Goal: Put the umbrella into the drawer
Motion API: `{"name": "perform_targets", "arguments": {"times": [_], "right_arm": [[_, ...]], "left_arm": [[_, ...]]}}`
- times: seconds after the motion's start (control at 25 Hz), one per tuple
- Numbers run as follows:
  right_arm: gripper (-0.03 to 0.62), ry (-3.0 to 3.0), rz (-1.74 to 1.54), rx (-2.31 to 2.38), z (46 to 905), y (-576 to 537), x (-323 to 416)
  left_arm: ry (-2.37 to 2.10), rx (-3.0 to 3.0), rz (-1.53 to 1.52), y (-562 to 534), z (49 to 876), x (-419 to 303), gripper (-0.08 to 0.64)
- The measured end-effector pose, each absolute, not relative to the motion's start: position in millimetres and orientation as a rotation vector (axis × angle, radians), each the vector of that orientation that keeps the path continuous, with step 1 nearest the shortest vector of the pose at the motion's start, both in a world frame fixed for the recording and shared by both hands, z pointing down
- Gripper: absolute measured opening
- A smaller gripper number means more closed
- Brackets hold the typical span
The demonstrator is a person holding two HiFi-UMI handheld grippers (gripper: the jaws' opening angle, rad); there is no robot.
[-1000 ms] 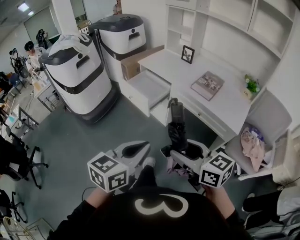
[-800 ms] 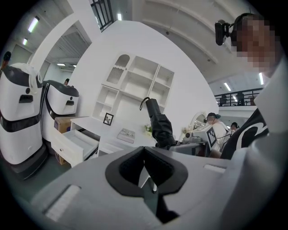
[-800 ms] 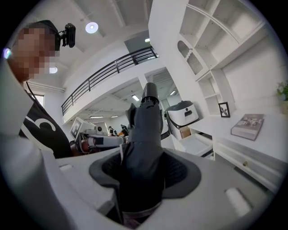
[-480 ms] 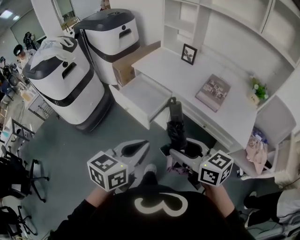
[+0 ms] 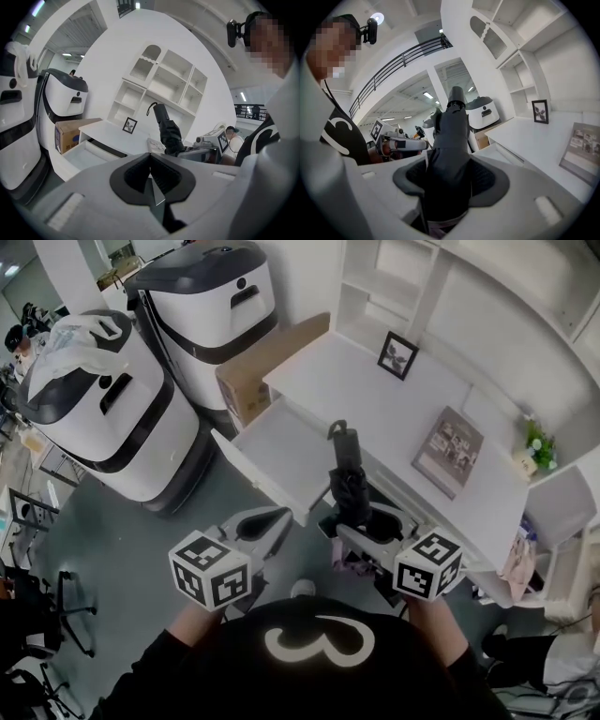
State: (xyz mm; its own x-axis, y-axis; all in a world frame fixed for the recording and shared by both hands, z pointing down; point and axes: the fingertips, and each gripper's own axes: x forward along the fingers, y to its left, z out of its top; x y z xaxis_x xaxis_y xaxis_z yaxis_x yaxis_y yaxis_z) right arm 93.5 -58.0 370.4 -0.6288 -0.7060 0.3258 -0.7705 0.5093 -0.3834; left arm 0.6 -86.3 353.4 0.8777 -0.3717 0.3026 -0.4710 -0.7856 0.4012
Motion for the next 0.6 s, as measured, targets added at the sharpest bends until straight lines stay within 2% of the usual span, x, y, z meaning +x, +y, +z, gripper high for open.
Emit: {"name": "perform_targets", "arguments": {"times": [0.6], "right_arm": [[0.225,-2.509,0.791,1.174,418,-164,81]], "left_arm": [[-0.716,2.505,0.284,-172,383,-24,0.009]]}}
